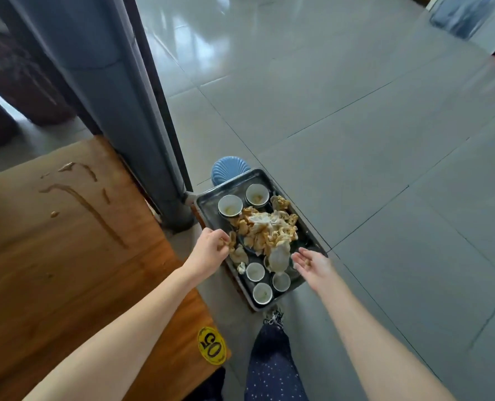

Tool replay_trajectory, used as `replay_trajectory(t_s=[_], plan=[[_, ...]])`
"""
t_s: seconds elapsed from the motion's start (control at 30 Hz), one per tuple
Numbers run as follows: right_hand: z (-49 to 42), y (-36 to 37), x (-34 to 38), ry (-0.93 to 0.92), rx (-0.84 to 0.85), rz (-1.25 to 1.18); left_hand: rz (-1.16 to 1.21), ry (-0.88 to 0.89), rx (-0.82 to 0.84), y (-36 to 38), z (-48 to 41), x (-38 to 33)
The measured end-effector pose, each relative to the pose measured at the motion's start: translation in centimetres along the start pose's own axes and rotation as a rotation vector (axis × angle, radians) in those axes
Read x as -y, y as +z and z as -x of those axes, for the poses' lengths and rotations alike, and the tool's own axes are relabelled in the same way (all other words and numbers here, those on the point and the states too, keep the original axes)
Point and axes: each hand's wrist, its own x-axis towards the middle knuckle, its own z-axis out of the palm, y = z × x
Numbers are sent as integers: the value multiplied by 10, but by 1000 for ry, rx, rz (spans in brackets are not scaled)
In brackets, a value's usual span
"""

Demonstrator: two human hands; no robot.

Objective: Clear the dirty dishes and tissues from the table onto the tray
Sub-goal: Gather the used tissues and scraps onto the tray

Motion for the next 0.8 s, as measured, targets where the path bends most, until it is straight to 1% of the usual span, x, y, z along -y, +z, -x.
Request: replay_trajectory(t_s=[0.07,0.17,0.3,0.4,0.63,0.8], plan=[[-20,-2,4,40,7,90,19,-68,-16,19,-10,-2],[-48,-4,5,88,-12,215,37,-149,25,52,-27,-8],[-79,-1,-2,175,7,301,100,-254,45,93,-55,-13],[-97,1,-10,253,15,378,135,-359,29,115,-68,-4],[-149,19,-31,321,68,404,221,-546,-5,159,-101,34],[-178,19,-55,360,48,410,310,-597,-34,181,-111,58]])
